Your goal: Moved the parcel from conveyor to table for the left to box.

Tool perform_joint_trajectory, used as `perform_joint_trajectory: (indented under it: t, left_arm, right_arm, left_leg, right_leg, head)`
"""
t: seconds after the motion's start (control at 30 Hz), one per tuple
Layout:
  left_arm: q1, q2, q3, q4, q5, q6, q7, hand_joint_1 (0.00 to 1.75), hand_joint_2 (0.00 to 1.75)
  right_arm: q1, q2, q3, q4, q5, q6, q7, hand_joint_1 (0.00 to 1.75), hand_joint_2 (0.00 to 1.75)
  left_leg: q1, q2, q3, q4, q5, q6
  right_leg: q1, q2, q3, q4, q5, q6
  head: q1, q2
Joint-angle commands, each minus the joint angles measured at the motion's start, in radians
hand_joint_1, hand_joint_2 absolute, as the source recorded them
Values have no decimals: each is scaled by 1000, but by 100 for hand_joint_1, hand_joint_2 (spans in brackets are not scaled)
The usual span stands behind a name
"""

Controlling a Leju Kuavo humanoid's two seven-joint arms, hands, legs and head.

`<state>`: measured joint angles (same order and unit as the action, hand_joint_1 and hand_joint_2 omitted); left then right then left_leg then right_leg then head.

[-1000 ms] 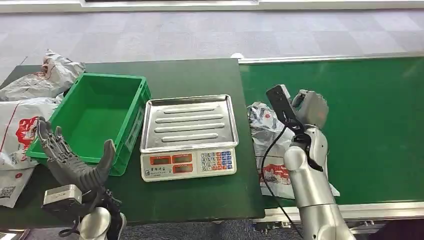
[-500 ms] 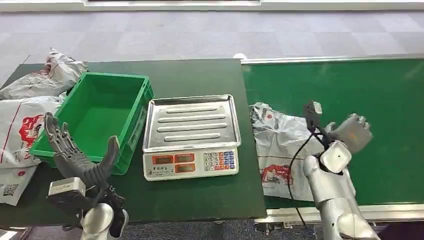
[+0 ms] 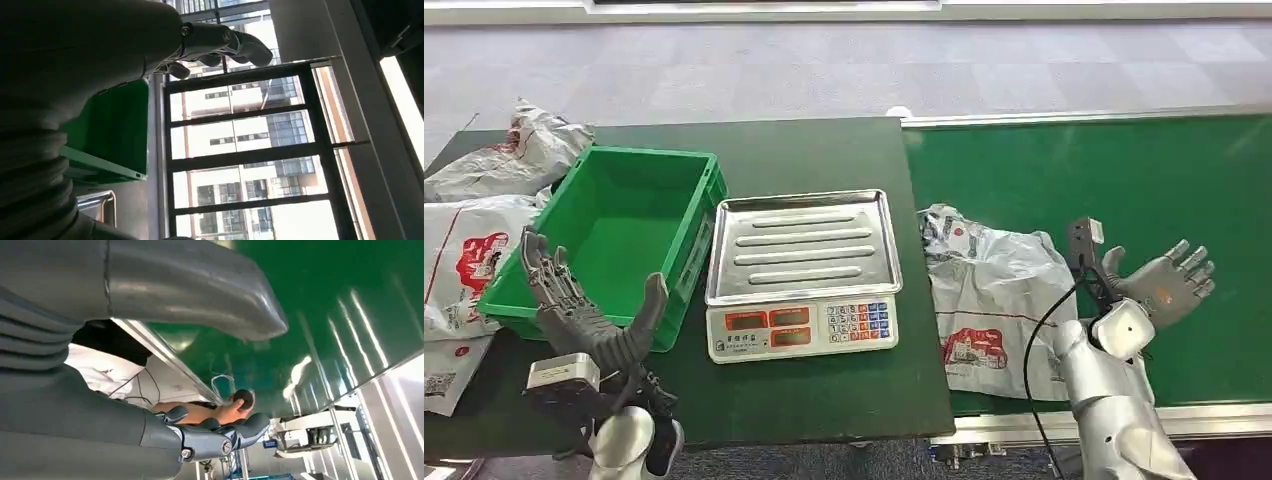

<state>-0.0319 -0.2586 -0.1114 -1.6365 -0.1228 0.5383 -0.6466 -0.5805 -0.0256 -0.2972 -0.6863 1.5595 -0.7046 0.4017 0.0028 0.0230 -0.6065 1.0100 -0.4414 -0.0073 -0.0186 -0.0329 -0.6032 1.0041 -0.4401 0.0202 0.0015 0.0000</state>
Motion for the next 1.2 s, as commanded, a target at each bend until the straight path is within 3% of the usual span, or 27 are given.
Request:
perform_joint_trajectory:
  t: [0.03,0.17,0.23,0.33,0.4,0.47,0.5,0.9,1.2]
  left_arm:
    - [-26,39,-29,56,9,4,0,0,175]
    - [-24,41,-28,53,13,8,-4,0,175]
    - [-18,44,-26,46,15,15,-8,0,175]
    - [-14,49,-16,42,20,16,-16,0,175]
    - [-22,52,-2,52,19,9,-21,0,175]
    - [-36,55,6,73,21,0,-30,0,175]
    - [-40,53,11,80,23,0,-33,0,175]
    - [-36,44,22,68,17,3,-37,0,175]
    - [-37,36,32,50,3,2,-22,0,175]
  right_arm:
    - [-54,-9,-23,118,11,6,26,0,0]
    - [-81,-4,-18,172,11,6,16,0,0]
    - [-125,7,-39,256,-23,12,-41,0,0]
    - [-174,37,-87,306,-119,177,-151,0,0]
    - [-215,54,-152,365,-252,487,-284,0,0]
    - [-222,58,-131,388,-266,626,-351,0,0]
    - [-222,65,-131,386,-276,637,-377,0,175]
    - [-232,82,-57,382,-250,686,-377,0,175]
    - [-238,81,22,383,-215,691,-318,0,175]
  left_leg:
    - [1,-1,3,-2,0,0]
    - [1,-1,4,-2,0,0]
    - [0,0,1,-1,0,0]
    - [1,2,4,-1,-1,0]
    - [0,3,2,-1,0,0]
    - [1,4,3,-2,0,-1]
    - [1,2,3,-2,0,-1]
    - [1,0,2,-1,1,0]
    - [1,0,3,-2,1,-1]
  right_leg:
    - [1,4,4,-3,0,-2]
    - [1,5,4,-3,0,-2]
    - [0,3,1,-1,0,-1]
    - [1,7,3,-2,1,-2]
    - [0,6,0,0,1,-1]
    - [1,8,2,-1,1,-2]
    - [1,7,2,-1,1,-2]
    - [0,4,2,-1,1,-2]
    - [1,5,3,-2,1,-3]
  head:
    - [0,0]
    - [0,0]
    - [0,0]
    - [0,0]
    - [0,0]
    - [0,0]
    - [0,0]
    - [0,0]
    - [0,0]
